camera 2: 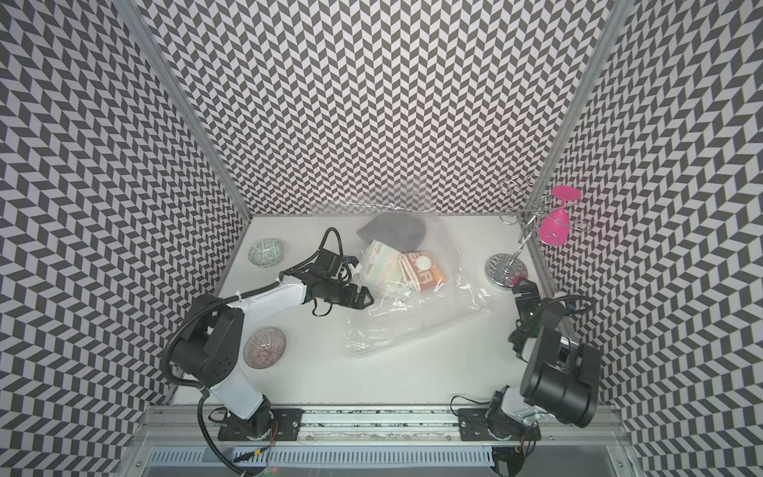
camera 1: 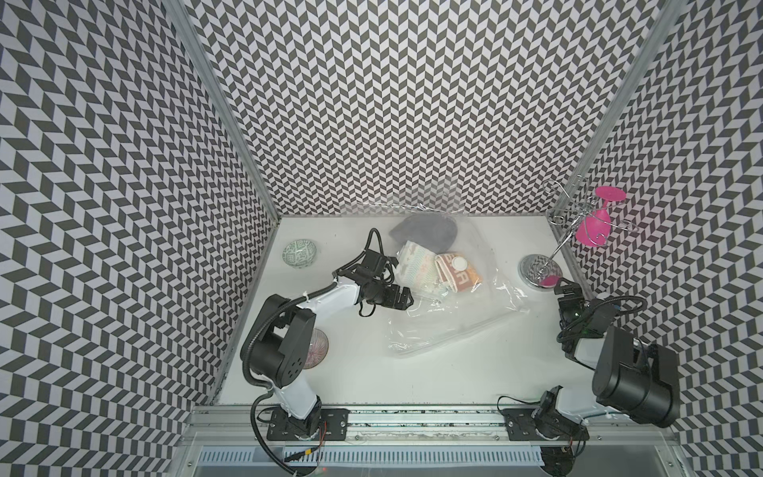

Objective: Place the folded towel into the vacuum bag
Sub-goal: Close the vacuum bag at the center of the board, then reset both arms

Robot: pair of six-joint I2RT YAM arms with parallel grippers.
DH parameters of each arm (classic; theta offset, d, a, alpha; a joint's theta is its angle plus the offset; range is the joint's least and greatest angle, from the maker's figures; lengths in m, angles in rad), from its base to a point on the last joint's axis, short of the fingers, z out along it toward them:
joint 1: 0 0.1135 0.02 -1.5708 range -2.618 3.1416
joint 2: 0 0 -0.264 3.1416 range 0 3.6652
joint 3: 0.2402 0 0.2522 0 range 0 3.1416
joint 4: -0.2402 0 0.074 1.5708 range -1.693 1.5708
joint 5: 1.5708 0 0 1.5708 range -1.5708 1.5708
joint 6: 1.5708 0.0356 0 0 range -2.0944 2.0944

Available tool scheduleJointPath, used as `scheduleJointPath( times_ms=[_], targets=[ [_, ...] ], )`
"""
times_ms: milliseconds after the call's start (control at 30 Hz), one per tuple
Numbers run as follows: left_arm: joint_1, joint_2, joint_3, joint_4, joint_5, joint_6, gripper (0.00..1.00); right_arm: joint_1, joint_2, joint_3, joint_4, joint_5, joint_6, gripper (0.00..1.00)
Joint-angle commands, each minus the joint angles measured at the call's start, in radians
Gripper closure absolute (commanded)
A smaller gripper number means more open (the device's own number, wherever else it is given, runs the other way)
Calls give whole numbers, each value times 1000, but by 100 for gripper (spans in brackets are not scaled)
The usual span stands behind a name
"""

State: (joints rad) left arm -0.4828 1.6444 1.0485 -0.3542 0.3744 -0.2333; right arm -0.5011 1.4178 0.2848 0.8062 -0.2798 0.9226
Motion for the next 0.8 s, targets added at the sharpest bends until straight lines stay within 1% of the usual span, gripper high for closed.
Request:
scheduleJointPath(
  times_ms=[0, 67, 167, 233, 333, 367, 400, 433, 500, 533, 633, 700, 733, 767],
  targets=[
    [19, -96, -1, 171, -29, -37, 0, 49, -84, -7, 38, 108, -110, 0],
    [49, -146, -32, 237, -52, -68, 0, 93, -133, -19, 42, 192, -173, 0],
    [115, -196, -62, 279, -176, -117, 1, 149, -155, 42, -71, 271, -301, 0],
    [192, -185, -52, 250, -248, -151, 0, 198, -151, 109, -176, 364, -427, 0],
    [295, -169, -71, 237, -375, -189, 0, 290, -159, 132, -220, 508, -579, 0],
    [314, -166, -84, 240, -430, -194, 0, 322, -163, 117, -198, 546, -619, 0],
    [334, -167, -100, 242, -485, -196, 1, 362, -164, 90, -148, 604, -655, 0],
    [349, -168, -119, 250, -530, -181, 1, 404, -161, 56, -88, 636, -696, 0],
    [345, -167, -147, 265, -633, -103, 1, 468, -144, 4, 34, 687, -764, 0],
    [342, -164, -159, 265, -696, -87, 1, 488, -131, -10, 80, 695, -777, 0],
    [349, -149, -217, 308, -823, -79, 0, 513, -97, -26, 178, 687, -801, 0],
    [350, -131, -256, 358, -876, -70, 0, 514, -71, -19, 209, 671, -799, 0],
    [352, -124, -280, 395, -892, -68, 0, 515, -72, -16, 200, 649, -791, 0],
    [356, -115, -298, 429, -898, -61, 0, 513, -70, -30, 232, 620, -780, 0]
  ],
)
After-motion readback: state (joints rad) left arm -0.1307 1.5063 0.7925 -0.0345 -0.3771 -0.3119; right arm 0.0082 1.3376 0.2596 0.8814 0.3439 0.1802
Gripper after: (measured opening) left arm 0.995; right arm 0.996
